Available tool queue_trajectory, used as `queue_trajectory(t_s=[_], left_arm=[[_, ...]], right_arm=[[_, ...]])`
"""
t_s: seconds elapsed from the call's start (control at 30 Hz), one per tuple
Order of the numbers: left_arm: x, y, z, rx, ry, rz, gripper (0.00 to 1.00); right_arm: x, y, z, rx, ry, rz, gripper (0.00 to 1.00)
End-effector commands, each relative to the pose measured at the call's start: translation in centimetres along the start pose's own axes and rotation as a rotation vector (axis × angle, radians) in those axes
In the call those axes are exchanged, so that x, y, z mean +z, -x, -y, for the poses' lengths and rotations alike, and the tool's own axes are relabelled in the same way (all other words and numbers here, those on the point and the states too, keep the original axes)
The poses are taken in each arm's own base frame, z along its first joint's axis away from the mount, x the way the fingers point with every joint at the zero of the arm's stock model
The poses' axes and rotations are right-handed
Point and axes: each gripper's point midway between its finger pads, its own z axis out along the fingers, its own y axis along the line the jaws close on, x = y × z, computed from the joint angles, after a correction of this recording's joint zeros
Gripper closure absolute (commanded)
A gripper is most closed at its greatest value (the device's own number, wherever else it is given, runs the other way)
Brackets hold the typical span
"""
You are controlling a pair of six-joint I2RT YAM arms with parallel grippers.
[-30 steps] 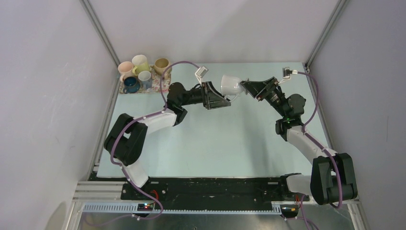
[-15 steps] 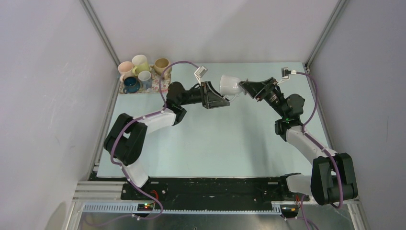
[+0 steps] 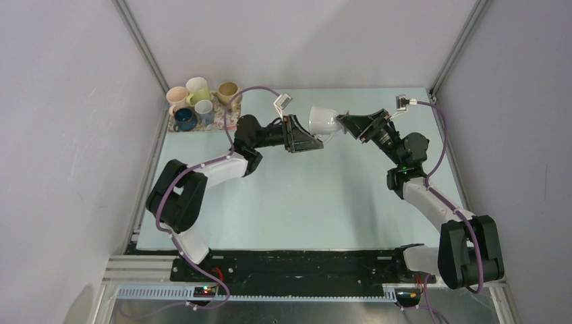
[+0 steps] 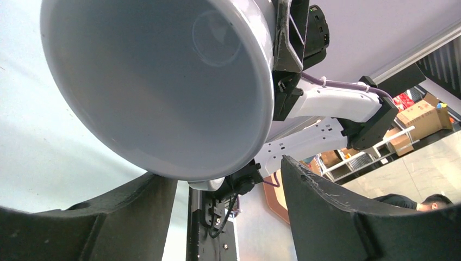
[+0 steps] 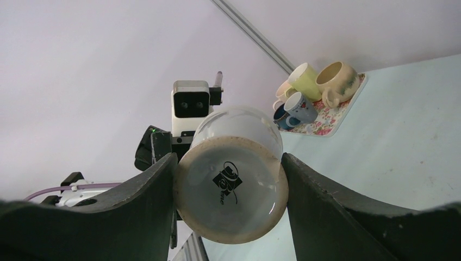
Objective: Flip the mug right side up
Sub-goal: Turn over the cup at the center of the board.
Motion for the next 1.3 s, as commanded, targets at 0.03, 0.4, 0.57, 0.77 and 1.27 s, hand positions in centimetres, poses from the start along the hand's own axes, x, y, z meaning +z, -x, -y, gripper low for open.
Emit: queue_trajectory(t_s=[0.03,0.4,0.57,0.77,1.27], left_arm=[[0.84,2.51,5.03,0.177,-0.121,0.046,0.30],[0.78,2.67,5.25,0.182,-0.125,0.046,0.39],[0.78,2.67,5.33,0.181,-0.127,0.043,0.45],[0.82,2.75,5.47,0.182,-0.131,0.042,0.56],[0.87,2.90,5.60,0.174,-0.135,0.036,0.98]], right_arm=[[0.02,-2.10,-0.84,0.003,0.040,-0.086,1.00],[-0.03,-2.01,-0.97,0.000,0.043,-0.084,1.00],[-0.03,-1.96,-1.02,-0.003,0.045,-0.083,1.00],[-0.03,-1.99,-0.96,-0.002,0.044,-0.084,1.00],[-0.07,-2.06,-1.08,-0.005,0.049,-0.088,1.00]])
